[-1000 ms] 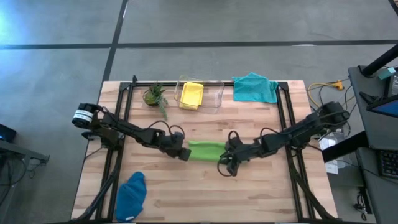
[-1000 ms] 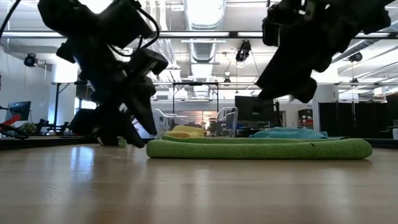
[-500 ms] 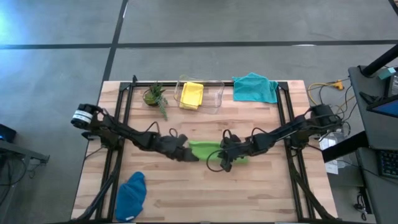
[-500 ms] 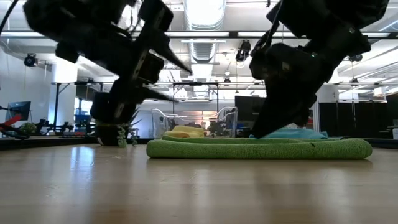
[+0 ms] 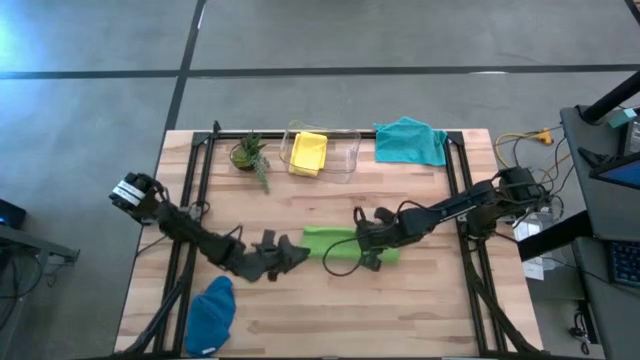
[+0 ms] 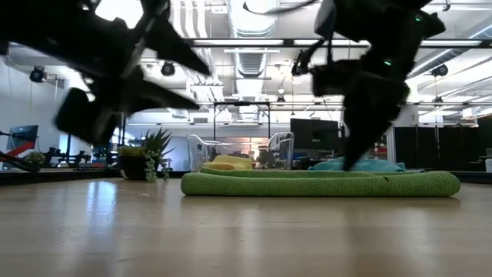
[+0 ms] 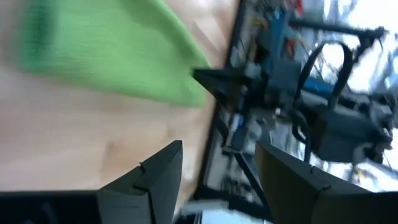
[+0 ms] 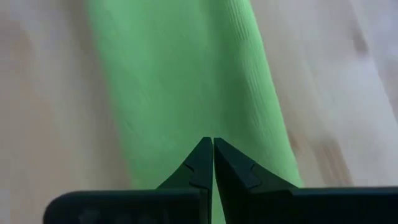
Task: Fold microfiber towels
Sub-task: Fold the green towel
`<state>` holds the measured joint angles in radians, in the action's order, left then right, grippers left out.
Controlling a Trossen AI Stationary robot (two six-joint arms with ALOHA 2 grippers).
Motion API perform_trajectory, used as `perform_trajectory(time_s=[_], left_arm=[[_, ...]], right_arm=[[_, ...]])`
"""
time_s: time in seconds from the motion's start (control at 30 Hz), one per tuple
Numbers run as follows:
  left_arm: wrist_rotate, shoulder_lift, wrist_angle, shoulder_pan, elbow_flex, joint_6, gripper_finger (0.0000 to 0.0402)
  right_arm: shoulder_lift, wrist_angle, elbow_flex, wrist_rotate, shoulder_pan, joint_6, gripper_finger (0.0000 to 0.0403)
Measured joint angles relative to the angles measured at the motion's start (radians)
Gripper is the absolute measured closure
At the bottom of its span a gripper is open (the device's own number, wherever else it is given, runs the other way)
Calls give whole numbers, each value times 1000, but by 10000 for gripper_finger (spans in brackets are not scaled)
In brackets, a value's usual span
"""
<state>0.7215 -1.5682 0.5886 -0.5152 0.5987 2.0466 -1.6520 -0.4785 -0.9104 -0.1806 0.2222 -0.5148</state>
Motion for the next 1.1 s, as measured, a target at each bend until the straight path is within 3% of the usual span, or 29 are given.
perform_trajectory(time_s=[0.13,0.3,0.57,0.83,1.1], left_arm=[[46,0,-185,-20,51,98,216],[45,-25,-213,36,96,73,241],[-68,-78,-230,31,100,71,294],[-164,-83,-272,32,106,95,334],[-282,-82,-369,79,107,94,340]], right_arm=[[11,-121,43,28,24,-28,394],[34,-21,125,82,77,-101,394],[17,197,116,186,139,-247,394],[16,206,93,184,138,-349,394],[12,216,88,158,138,-358,394]])
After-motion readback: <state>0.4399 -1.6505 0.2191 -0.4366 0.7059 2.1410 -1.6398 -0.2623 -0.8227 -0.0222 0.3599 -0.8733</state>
